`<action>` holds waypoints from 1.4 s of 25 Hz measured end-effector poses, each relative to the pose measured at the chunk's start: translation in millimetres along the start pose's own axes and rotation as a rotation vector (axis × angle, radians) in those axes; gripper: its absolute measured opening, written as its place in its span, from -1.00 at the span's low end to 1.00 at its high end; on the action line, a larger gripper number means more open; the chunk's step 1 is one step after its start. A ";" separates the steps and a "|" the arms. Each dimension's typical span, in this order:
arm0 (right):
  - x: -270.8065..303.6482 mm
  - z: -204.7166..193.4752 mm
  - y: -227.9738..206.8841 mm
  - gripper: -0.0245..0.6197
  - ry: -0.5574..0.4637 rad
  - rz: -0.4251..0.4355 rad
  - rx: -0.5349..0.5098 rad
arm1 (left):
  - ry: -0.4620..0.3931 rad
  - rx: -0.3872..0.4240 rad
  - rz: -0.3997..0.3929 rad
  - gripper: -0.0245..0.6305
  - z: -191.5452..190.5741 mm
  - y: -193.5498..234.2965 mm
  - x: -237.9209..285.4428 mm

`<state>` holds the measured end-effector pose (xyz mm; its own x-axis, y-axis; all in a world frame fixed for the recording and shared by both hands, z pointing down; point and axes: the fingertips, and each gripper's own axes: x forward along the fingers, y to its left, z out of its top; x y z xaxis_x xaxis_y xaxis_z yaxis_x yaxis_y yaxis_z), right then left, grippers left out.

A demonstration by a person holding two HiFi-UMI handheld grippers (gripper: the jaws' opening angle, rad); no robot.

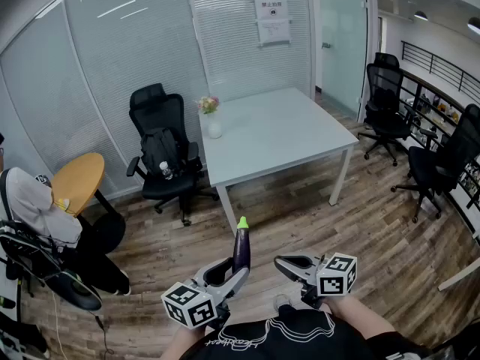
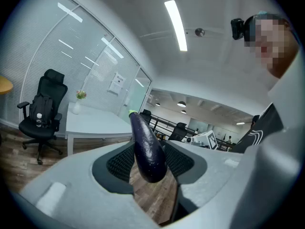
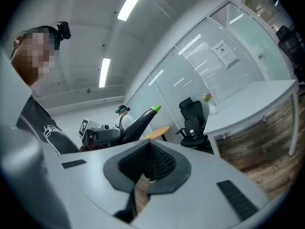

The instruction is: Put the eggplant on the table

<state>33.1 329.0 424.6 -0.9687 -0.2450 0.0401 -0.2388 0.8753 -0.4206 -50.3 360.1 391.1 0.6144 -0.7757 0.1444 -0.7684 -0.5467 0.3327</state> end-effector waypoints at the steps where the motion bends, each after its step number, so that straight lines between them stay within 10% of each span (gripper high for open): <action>1: -0.7 -1.3 2.4 -0.90 -0.001 -0.004 0.001 | -0.002 -0.004 -0.003 -0.29 -0.8 -1.2 -2.4; 20: -3.0 -6.2 -2.1 -0.90 0.008 -0.016 0.023 | 0.012 -0.024 -0.008 -0.29 -7.5 1.0 6.5; 35: 7.8 51.0 -124.4 -0.90 -0.039 -0.048 0.073 | 0.058 -0.052 -0.029 -0.29 24.6 62.3 119.8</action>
<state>58.7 197.0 431.0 -0.9526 -0.3030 0.0269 -0.2777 0.8299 -0.4839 -29.0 225.4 406.2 0.6467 -0.7393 0.1877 -0.7408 -0.5501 0.3854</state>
